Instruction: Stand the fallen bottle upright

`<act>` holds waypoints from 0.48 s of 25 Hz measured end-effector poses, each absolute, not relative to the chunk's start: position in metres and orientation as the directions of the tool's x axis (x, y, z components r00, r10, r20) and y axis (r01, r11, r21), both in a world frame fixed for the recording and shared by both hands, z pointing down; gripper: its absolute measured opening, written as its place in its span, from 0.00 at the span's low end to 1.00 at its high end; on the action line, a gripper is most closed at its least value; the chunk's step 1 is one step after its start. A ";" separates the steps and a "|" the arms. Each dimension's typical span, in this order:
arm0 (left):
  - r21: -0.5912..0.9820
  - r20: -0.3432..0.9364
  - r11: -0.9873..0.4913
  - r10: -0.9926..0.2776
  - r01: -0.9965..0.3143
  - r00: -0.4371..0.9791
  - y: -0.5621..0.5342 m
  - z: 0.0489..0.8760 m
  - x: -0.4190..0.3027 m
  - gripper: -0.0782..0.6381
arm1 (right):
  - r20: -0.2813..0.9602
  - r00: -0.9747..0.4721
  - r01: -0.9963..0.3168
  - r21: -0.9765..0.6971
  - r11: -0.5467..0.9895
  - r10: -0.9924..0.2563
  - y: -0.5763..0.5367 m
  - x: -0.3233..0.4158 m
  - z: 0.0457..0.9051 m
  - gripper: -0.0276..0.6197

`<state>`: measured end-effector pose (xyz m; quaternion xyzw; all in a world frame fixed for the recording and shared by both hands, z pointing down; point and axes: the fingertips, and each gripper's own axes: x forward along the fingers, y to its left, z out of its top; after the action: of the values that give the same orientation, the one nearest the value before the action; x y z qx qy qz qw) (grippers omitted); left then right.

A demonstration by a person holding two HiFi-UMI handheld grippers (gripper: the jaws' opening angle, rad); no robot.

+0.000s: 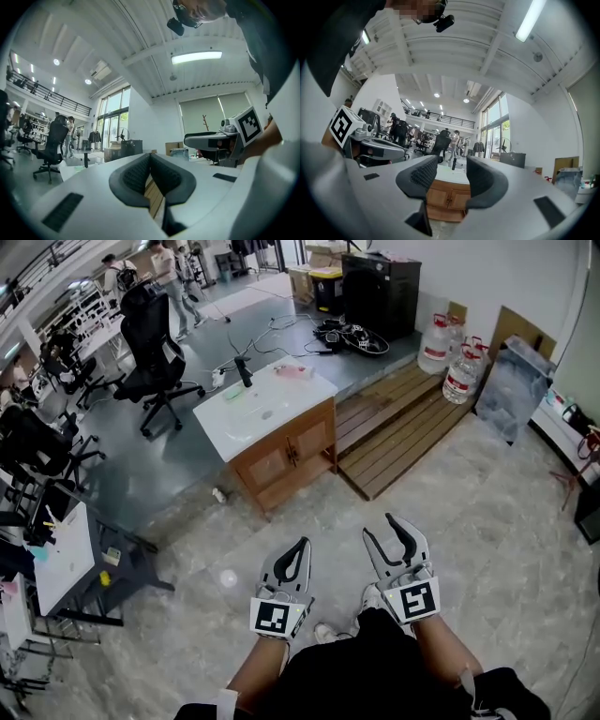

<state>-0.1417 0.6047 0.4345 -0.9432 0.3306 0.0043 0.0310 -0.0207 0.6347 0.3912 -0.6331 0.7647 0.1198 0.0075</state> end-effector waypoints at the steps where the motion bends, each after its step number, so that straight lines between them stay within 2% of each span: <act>1: -0.054 -0.026 -0.778 -0.625 -0.626 0.780 0.602 0.436 -0.142 0.13 | -0.164 -0.201 -0.970 0.174 0.172 -0.966 0.631 -0.021 0.392 0.39; 4: -0.053 -0.018 -0.773 -0.632 -0.632 0.775 0.588 0.437 -0.138 0.13 | -0.172 -0.203 -0.970 0.173 0.173 -0.964 0.614 -0.015 0.393 0.51; 9: -0.053 -0.005 -0.764 -0.644 -0.643 0.765 0.555 0.440 -0.123 0.13 | -0.196 -0.160 -0.982 0.136 0.134 -0.967 0.582 0.011 0.394 0.63; 12: -0.038 -0.025 -0.757 -0.651 -0.652 0.758 0.531 0.438 -0.109 0.13 | -0.187 -0.154 -0.982 0.141 0.128 -0.970 0.558 0.027 0.399 0.75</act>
<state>-0.1094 0.5308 0.4381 -0.9374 0.3476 0.0050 0.0221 0.0272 0.5583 0.3987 -0.6501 0.7507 0.1153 0.0245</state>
